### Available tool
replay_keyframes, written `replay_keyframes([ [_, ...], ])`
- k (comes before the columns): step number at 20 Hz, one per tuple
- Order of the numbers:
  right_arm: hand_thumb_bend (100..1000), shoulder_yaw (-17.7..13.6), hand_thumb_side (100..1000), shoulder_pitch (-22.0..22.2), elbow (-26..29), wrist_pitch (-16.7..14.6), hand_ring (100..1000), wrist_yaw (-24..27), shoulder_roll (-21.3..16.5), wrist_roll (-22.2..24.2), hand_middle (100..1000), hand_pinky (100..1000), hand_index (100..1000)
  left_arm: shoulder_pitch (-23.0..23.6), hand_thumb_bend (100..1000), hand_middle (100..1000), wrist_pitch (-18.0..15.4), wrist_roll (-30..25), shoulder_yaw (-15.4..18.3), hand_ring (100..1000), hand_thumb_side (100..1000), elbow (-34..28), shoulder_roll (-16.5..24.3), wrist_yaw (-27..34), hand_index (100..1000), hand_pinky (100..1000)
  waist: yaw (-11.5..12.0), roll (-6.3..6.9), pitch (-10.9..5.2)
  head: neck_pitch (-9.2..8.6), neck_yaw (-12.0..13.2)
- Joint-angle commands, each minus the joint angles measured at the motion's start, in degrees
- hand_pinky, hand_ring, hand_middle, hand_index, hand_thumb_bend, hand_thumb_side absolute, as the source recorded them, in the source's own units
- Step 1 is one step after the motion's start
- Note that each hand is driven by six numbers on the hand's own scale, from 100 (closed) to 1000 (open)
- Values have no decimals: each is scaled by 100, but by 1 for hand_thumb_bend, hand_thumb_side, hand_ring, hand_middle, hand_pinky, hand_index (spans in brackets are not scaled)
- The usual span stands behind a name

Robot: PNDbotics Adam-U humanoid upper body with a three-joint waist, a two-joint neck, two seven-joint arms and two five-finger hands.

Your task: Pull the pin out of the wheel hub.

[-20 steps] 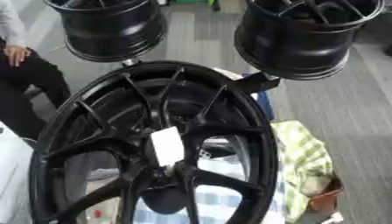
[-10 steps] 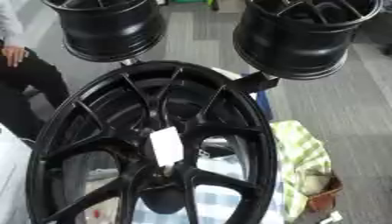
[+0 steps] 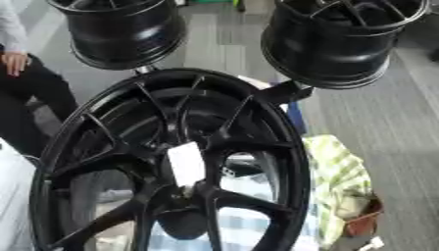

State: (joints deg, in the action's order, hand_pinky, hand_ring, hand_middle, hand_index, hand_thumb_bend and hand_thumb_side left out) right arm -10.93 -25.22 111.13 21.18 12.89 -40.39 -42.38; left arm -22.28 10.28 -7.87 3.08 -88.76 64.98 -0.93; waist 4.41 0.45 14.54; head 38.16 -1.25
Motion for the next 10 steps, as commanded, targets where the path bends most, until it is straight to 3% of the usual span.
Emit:
replay_keyframes([
  [1,151,-73,334,-70,108,179,632,-53,-220,-211,641,747,726,-49,184,728,28,86,157,844,549,2,183,91,864,853,15,10,-106,-40,-10],
  [2,151,-74,334,-67,107,182,632,-53,-221,-212,641,746,726,-74,102,714,80,145,191,832,508,-8,157,148,851,841,18,5,-108,-41,-17],
  [6,153,-80,327,-72,118,188,633,-69,-239,-211,641,745,727,-268,100,616,157,504,493,758,535,-439,-116,503,791,785,39,-24,-120,-40,-31],
  [10,154,-99,318,-87,149,188,634,-122,-256,-216,641,745,727,-491,100,609,-168,890,969,750,527,-1056,-695,889,793,779,60,-59,-119,-21,-61],
])
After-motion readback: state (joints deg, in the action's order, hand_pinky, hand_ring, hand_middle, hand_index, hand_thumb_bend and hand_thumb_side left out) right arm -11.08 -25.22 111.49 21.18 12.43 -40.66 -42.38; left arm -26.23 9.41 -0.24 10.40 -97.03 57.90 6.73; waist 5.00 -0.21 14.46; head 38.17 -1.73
